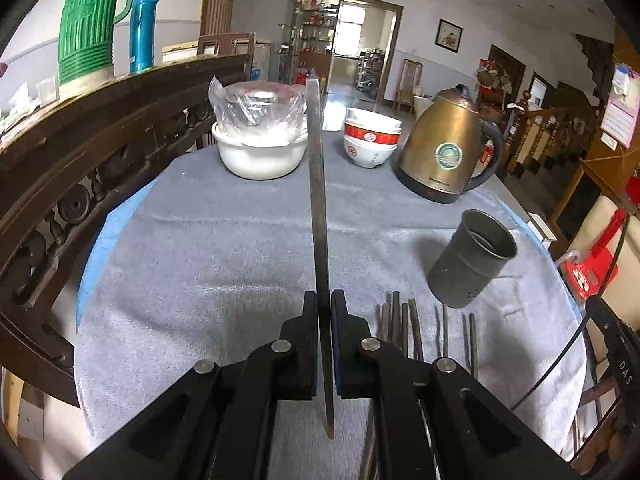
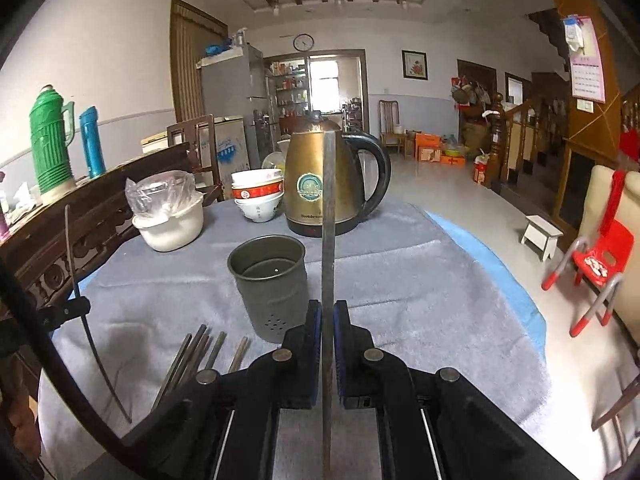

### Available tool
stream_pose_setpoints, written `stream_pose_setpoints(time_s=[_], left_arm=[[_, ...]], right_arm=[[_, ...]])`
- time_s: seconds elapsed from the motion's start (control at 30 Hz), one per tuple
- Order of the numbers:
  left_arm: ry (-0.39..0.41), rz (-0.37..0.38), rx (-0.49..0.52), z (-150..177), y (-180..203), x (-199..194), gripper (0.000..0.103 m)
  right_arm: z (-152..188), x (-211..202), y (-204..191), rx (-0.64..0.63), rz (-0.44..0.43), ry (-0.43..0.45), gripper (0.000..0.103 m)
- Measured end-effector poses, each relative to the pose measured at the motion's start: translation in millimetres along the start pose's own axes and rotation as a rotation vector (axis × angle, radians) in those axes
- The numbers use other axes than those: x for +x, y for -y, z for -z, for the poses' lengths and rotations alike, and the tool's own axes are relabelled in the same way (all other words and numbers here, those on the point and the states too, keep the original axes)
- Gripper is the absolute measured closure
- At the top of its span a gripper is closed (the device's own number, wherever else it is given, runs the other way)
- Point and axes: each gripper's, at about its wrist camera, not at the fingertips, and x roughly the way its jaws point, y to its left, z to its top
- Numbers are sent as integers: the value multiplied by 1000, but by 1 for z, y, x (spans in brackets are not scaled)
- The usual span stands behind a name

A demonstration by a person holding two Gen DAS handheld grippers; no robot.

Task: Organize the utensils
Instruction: 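Lift the chopsticks upright with both tools toward the grey holder cup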

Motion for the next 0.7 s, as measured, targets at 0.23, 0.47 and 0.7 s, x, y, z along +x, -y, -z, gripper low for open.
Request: stream_pose_setpoints(time_s=[0.23, 0.47, 0.7], left_arm=[[-9, 13, -17, 8, -11, -11, 97], [1, 7, -26, 10, -19, -19, 97], [33, 15, -45, 9, -23, -29, 97]], right_arm=[[8, -28, 15, 29, -15, -1, 96], [11, -37, 24, 47, -19, -10, 96], [13, -40, 22, 51, -26, -7, 96]])
